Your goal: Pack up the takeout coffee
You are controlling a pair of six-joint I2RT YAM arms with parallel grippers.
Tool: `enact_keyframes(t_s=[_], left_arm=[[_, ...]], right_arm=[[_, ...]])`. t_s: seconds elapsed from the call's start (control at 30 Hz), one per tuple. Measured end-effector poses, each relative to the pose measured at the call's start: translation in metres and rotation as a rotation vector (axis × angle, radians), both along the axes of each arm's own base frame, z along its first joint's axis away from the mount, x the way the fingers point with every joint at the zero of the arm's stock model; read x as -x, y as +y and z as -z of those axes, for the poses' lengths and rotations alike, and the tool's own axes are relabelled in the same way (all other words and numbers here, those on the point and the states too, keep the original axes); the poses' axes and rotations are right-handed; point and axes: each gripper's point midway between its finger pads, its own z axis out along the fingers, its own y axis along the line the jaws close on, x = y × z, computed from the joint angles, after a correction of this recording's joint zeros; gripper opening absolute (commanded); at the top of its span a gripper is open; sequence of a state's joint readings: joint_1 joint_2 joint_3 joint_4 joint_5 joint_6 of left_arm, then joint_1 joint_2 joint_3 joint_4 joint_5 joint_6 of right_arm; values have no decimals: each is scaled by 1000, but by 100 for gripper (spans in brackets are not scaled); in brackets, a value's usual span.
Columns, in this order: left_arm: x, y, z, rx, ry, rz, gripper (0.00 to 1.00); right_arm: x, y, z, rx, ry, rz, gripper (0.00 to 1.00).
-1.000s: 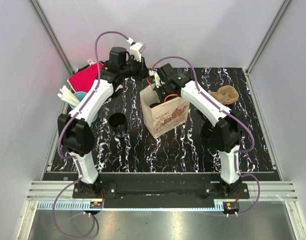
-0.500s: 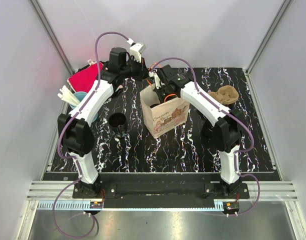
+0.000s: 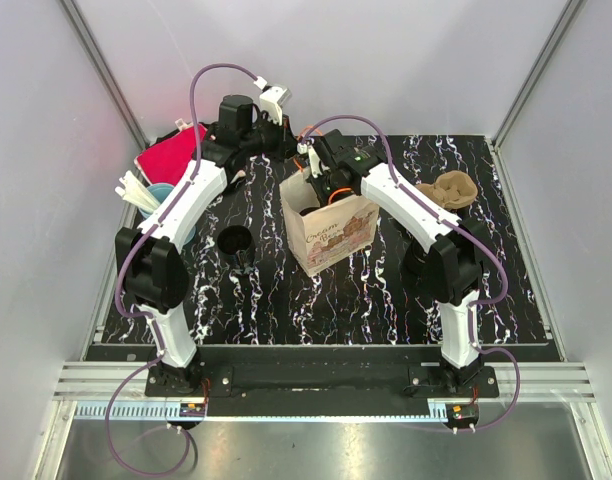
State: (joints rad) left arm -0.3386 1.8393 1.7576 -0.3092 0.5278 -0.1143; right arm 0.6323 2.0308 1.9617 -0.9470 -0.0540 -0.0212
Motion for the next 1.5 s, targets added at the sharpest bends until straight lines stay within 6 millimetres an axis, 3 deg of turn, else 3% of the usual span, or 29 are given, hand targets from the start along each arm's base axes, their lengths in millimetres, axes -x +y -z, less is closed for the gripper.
enact_keyframes(t_s=[1.5], left_arm=[[1, -2, -1, 6, -2, 11, 0]], right_arm=[[-2, 2, 15, 7, 10, 0, 2]])
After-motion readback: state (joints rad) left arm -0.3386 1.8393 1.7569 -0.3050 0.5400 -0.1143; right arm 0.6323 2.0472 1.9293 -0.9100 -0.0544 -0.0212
